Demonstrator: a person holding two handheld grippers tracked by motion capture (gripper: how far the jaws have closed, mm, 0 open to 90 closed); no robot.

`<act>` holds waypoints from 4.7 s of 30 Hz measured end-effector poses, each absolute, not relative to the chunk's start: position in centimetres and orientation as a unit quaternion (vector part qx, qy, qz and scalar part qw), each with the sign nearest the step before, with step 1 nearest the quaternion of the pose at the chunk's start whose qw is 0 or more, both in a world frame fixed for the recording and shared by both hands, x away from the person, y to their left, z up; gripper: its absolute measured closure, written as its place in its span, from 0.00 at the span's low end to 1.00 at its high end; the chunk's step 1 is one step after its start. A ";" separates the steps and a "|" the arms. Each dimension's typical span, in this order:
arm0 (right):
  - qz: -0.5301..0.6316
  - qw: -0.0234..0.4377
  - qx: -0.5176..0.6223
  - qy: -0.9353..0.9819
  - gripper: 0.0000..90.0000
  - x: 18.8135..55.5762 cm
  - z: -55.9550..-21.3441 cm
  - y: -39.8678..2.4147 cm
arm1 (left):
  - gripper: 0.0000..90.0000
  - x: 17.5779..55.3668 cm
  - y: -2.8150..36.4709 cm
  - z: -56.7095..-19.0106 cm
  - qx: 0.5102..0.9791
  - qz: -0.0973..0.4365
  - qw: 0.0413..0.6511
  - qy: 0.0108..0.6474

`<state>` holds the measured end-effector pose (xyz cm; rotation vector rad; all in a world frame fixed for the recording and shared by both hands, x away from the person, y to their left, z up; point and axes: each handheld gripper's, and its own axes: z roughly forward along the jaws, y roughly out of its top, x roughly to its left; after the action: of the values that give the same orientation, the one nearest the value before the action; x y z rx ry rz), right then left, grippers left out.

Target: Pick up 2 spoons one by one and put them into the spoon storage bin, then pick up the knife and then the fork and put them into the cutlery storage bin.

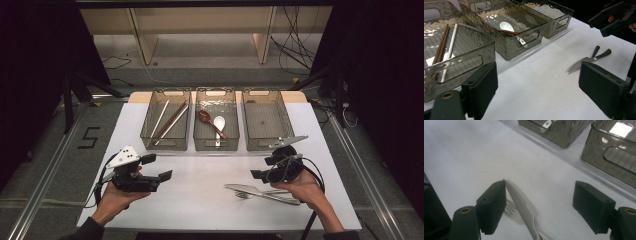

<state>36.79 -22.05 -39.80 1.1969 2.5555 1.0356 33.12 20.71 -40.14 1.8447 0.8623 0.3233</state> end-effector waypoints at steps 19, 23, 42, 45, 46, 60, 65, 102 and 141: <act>0.307 0.051 0.386 0.868 0.30 35.2 -41.0 -21.8 | 0.17 33.0 20.8 -40.2 0.768 0.135 0.513 0.358; 0.299 0.052 0.387 0.871 0.29 34.9 -41.1 -22.0 | 0.17 33.0 20.8 -40.2 0.768 0.136 0.513 0.358; 0.240 0.037 0.373 0.895 0.37 34.1 -42.2 -22.7 | 0.17 32.8 20.8 -40.1 0.770 0.139 0.514 0.352; 0.223 0.034 0.370 0.901 0.42 34.0 -42.6 -22.7 | 0.17 32.8 20.7 -40.2 0.773 0.139 0.510 0.351; 0.219 0.032 0.368 0.903 0.43 34.0 -42.7 -22.7 | 0.17 32.8 20.7 -40.2 0.772 0.139 0.510 0.352; 0.145 0.036 0.354 0.923 0.65 33.9 -44.4 -22.5 | 0.17 32.8 20.6 -40.2 0.774 0.139 0.509 0.349; 0.137 0.040 0.351 0.925 0.69 34.1 -44.6 -22.4 | 0.17 32.8 20.6 -40.2 0.775 0.139 0.509 0.349; 0.063 0.039 0.301 0.951 0.90 34.5 -45.3 -20.4 | 0.17 32.8 20.4 -40.3 0.777 0.139 0.506 0.347; 0.211 0.004 0.379 0.901 0.90 35.8 -43.7 -23.1 | 0.17 32.8 20.5 -40.3 0.776 0.140 0.506 0.349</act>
<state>35.77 -23.09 -43.70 1.1861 2.8239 0.6599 32.78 20.47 -40.28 1.8721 0.8419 0.3377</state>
